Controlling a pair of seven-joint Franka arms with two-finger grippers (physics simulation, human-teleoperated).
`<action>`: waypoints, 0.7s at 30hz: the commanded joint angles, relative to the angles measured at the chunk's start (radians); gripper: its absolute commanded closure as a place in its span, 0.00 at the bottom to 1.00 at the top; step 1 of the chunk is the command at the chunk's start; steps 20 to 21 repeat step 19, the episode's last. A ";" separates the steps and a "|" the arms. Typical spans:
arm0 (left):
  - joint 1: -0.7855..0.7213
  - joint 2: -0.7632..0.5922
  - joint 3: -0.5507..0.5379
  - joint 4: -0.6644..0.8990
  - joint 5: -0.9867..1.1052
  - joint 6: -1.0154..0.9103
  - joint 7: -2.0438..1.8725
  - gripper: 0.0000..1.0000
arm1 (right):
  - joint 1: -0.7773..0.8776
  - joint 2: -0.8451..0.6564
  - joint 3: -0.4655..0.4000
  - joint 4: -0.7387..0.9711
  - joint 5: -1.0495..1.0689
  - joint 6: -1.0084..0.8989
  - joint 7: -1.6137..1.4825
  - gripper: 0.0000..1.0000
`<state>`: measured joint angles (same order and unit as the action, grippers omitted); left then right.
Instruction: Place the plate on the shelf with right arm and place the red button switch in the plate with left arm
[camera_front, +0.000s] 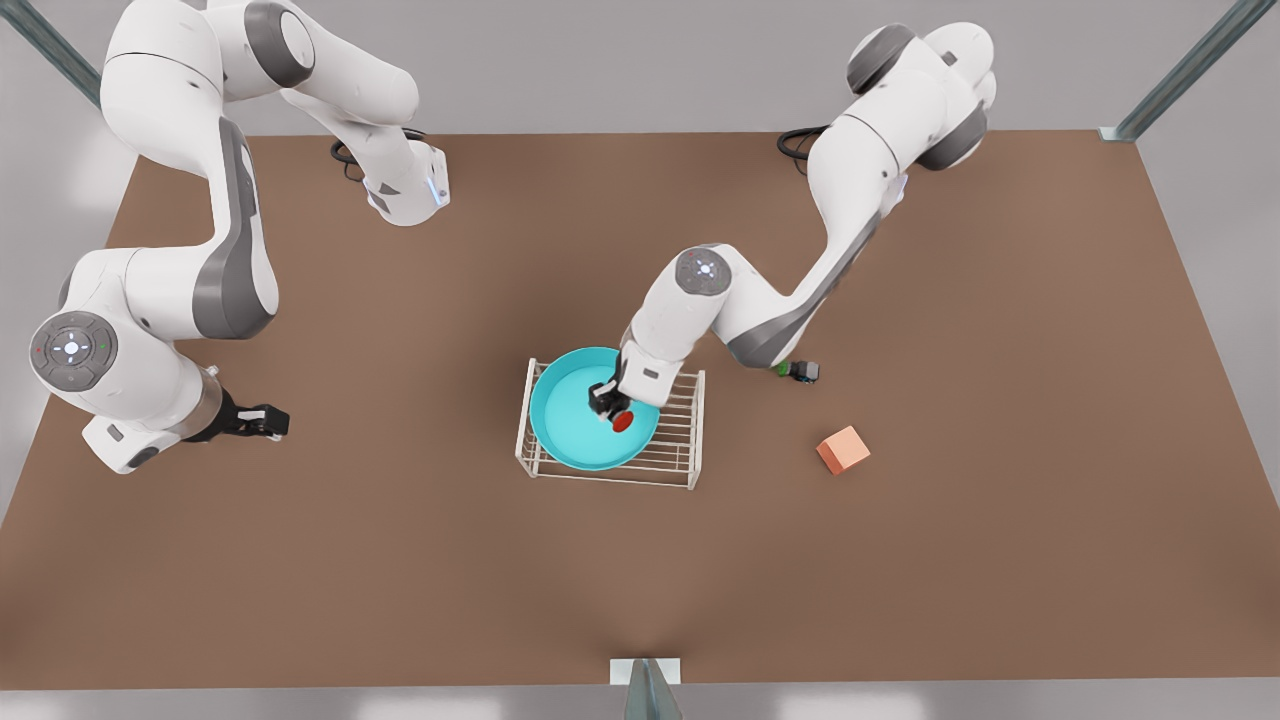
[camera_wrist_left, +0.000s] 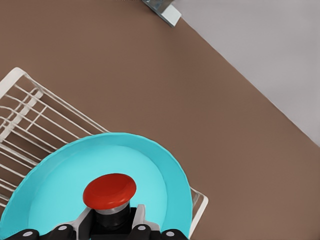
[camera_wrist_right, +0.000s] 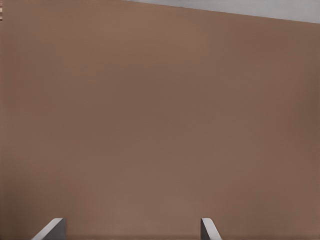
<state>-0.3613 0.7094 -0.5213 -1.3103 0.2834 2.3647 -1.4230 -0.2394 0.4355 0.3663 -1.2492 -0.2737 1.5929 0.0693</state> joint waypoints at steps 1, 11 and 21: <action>-0.010 0.001 0.006 0.003 0.034 0.091 -0.576 0.40 | 0.000 -0.001 0.000 0.000 0.001 -0.001 -0.006 0.00; 0.573 -0.165 -0.094 -0.001 0.003 -0.792 0.863 0.00 | 0.002 -0.001 0.003 -0.001 0.001 0.001 -0.003 0.00; 0.648 -0.159 -0.051 0.009 0.048 -0.845 0.986 0.00 | 0.002 -0.001 0.005 -0.001 0.002 0.001 -0.003 0.00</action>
